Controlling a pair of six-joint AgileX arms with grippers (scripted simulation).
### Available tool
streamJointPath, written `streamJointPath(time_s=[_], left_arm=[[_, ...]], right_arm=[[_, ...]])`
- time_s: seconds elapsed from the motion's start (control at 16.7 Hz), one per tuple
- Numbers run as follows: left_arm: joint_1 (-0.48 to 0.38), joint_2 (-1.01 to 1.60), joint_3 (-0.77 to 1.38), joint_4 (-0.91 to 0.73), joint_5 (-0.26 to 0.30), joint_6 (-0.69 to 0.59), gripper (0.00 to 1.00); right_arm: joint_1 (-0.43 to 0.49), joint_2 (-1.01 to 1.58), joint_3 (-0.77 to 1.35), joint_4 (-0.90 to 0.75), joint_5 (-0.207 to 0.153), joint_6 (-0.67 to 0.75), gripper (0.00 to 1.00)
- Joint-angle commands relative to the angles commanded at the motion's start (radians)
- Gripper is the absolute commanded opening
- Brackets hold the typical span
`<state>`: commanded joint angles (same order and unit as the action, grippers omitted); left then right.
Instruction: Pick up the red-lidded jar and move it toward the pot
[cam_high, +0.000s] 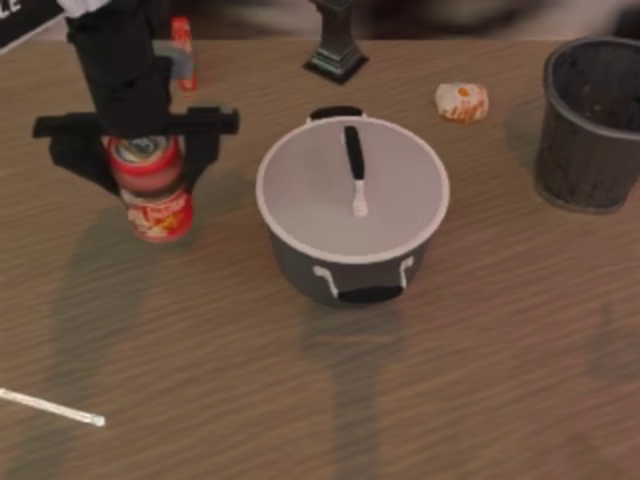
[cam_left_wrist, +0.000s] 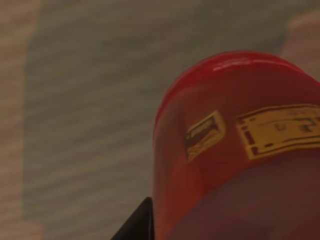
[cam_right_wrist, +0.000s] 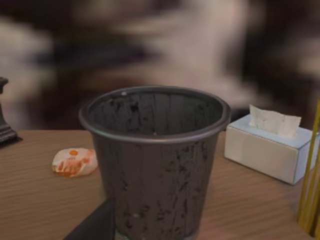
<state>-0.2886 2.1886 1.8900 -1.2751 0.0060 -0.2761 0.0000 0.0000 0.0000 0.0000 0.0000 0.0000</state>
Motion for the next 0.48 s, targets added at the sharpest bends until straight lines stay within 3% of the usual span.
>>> streamJointPath(time_s=[0.24,0.48], left_arm=[[0.001,0.023,-0.103,0.128,0.001,-0.003,0.0],[0.0,0.029,-0.115,0.14,0.001,-0.003,0.0]], right_arm=[[0.0,0.0,0.0,0.0,0.0,0.0,1.0],[0.0,0.0,0.0,0.0,0.0,0.0,1.0]])
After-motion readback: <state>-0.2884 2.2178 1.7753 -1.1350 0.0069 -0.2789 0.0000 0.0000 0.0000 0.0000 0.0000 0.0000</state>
